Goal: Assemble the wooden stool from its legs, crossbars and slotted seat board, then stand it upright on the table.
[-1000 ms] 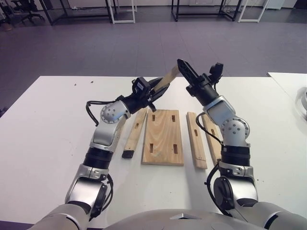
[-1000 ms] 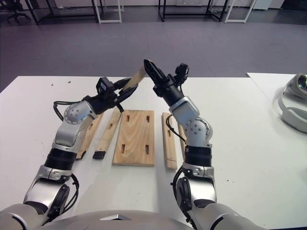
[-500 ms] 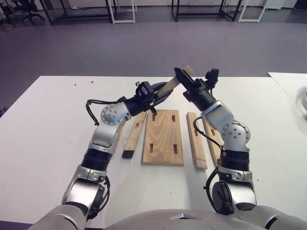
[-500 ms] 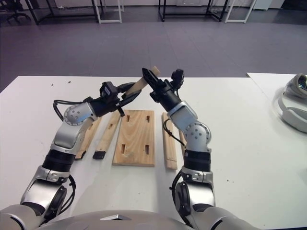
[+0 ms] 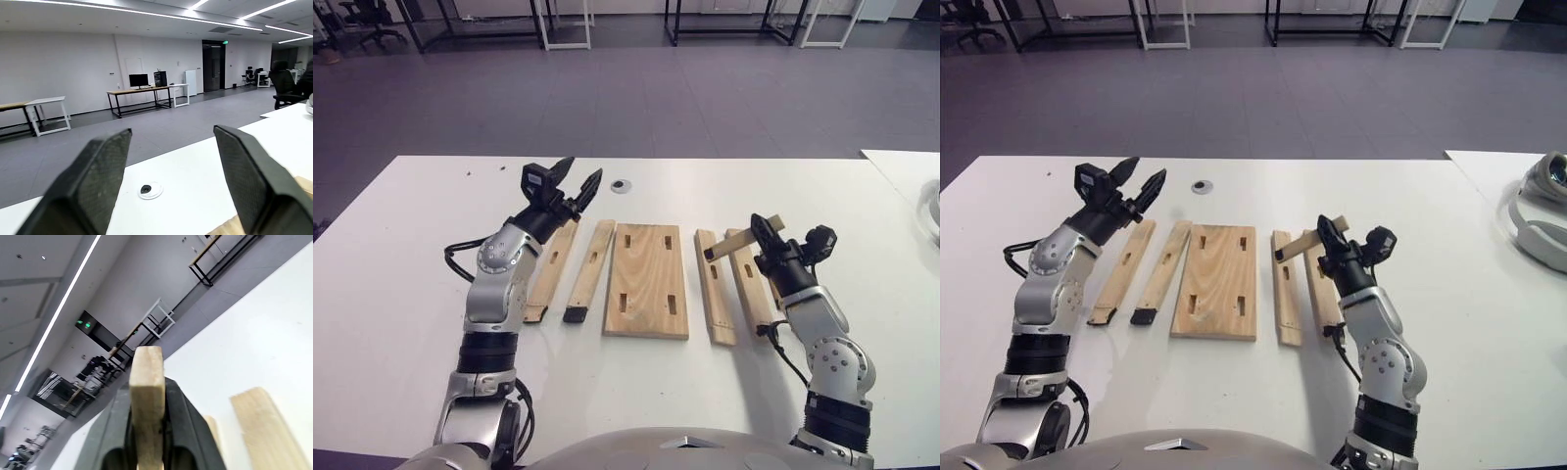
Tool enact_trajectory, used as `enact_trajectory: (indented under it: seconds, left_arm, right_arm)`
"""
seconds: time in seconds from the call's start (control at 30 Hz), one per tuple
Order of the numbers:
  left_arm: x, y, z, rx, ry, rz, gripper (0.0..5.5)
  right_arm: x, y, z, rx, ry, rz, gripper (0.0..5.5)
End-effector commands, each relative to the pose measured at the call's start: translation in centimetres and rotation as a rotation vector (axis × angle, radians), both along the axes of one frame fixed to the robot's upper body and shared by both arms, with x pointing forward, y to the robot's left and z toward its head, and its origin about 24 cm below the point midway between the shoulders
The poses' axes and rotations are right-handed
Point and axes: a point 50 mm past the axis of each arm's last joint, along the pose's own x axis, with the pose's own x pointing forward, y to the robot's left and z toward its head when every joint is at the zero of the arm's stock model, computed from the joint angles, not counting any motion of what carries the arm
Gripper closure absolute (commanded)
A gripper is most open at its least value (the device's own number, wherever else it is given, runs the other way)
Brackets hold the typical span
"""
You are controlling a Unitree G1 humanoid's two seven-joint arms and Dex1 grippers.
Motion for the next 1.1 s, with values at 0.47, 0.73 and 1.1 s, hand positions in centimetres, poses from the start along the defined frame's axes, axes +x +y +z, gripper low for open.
enact_trajectory:
  seconds: [0.47, 0.73, 1.1]
  left_arm:
    - [-0.5, 1.3, -1.9, 0.093, 0.063, 0.076, 2.4]
    - [-0.5, 1.1, -1.9, 0.108, 0.059, 0.075, 2.4]
    - [-0.4, 0.6, -2.0, 0.106, 0.052, 0.074, 2.4]
  right_arm:
    - [-0.3, 0.1, -2.7, -0.268, 0.099, -0.034, 5.09]
    - [-2.0, 1.1, -7.8, -0.692, 0.25, 0.162, 5.09]
    - [-0.6, 2.1, -5.6, -0.747, 0.072, 0.2, 5.09]
